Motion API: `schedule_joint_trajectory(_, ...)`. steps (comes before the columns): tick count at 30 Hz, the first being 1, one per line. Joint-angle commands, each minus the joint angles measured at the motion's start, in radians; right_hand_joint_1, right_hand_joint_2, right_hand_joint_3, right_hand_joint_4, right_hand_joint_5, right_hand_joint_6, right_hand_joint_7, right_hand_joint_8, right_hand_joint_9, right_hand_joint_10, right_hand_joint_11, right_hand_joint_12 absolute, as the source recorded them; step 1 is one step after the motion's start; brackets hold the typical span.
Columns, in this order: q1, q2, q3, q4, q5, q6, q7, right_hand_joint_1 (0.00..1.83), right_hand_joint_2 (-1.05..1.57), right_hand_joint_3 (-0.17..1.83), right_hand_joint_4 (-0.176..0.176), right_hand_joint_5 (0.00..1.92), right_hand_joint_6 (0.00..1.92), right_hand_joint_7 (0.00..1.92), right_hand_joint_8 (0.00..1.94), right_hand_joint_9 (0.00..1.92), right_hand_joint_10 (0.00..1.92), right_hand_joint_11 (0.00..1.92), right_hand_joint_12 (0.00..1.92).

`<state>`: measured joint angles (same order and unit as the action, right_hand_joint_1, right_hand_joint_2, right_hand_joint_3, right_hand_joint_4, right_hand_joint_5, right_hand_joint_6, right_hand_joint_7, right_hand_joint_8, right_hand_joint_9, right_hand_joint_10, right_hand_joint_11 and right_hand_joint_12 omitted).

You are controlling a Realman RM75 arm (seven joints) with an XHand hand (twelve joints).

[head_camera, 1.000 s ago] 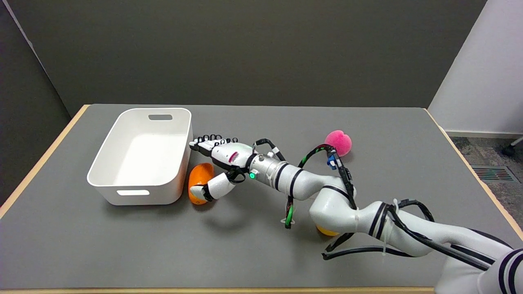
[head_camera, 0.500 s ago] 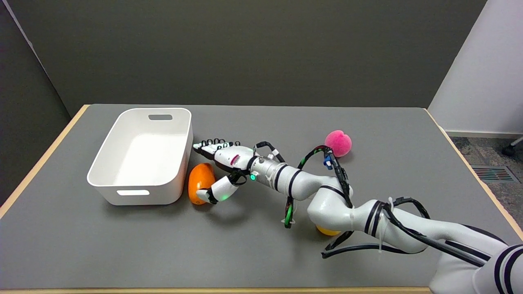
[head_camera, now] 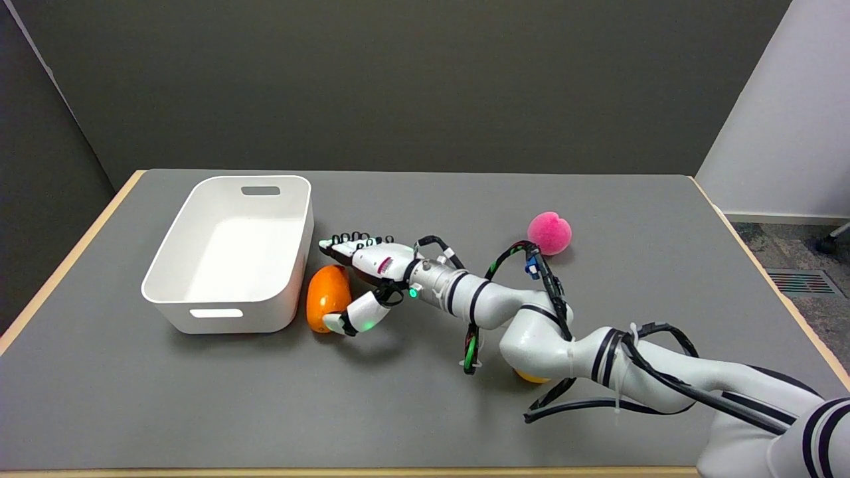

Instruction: Pick up mango.

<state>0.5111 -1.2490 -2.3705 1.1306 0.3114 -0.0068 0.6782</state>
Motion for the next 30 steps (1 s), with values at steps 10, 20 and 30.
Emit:
schedule_joint_trajectory(10, -0.023, -0.006, 0.000, 0.003, 0.004, 0.002, 0.006, 0.59, 0.60, 0.80, -0.065, 0.00, 0.00, 0.09, 0.25, 0.00, 0.32, 0.00, 0.79)
schedule_joint_trajectory(20, -0.021, -0.006, 0.016, -0.010, 0.004, 0.048, -0.001, 0.70, 0.65, 0.94, -0.060, 0.03, 0.19, 0.36, 0.53, 0.19, 0.74, 0.00, 1.06)
schedule_joint_trajectory(30, -0.030, 0.000, 0.099, 0.000, 0.004, 0.048, -0.001, 0.79, 0.71, 0.91, -0.063, 0.11, 0.33, 0.48, 0.74, 0.30, 0.83, 0.03, 1.14)
